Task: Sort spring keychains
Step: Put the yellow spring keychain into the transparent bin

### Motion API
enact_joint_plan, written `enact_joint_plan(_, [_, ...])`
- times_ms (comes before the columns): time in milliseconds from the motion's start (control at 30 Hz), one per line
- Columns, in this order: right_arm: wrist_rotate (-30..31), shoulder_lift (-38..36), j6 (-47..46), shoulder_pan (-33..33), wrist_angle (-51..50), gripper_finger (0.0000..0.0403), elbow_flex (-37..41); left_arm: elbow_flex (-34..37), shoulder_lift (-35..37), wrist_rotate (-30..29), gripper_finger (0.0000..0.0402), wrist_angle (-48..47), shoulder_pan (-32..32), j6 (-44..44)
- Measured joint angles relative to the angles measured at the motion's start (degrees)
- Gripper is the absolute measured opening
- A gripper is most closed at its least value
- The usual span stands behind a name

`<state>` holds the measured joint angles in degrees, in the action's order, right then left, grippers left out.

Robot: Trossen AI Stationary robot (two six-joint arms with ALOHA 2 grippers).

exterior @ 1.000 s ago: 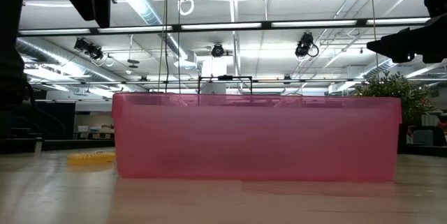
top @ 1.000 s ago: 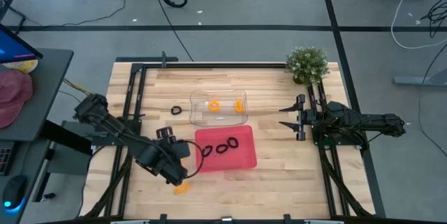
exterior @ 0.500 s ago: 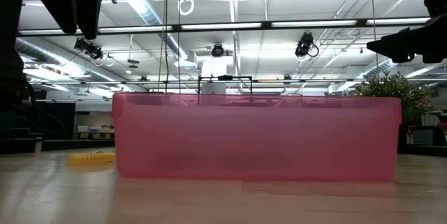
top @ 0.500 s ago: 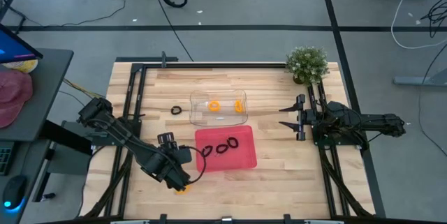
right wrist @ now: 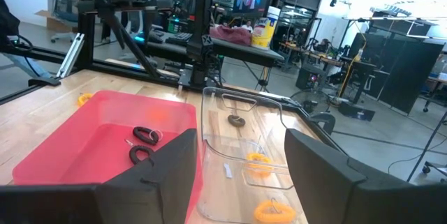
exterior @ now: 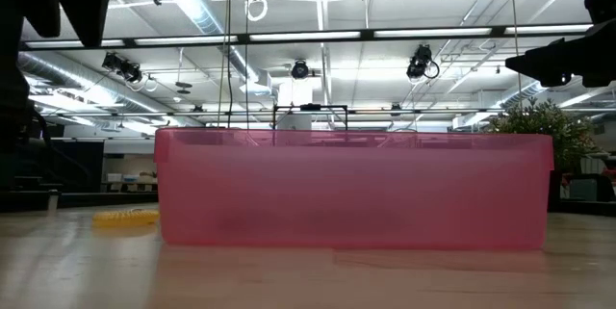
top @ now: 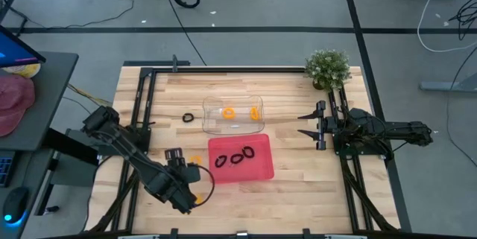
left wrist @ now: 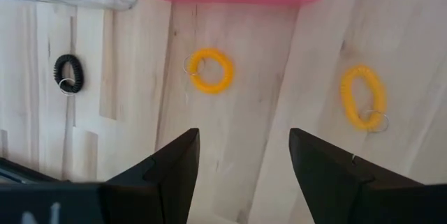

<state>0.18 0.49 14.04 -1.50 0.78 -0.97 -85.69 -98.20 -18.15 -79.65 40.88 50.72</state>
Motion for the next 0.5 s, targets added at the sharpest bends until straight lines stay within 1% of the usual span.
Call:
enact_joint_plan(200, [0.0, 0.0, 0.0, 0.0, 0.0, 0.0222, 0.0, 0.1, -2.3, 2.1, 0.0222, -0.5, 0.1, 0.1])
enact_joint_plan(500, [0.0, 0.0, 0.0, 0.0, 0.0, 0.0222, 0.0, 0.1, -3.8, 4.4, 0.0196, -0.2, -0.1, -0.1])
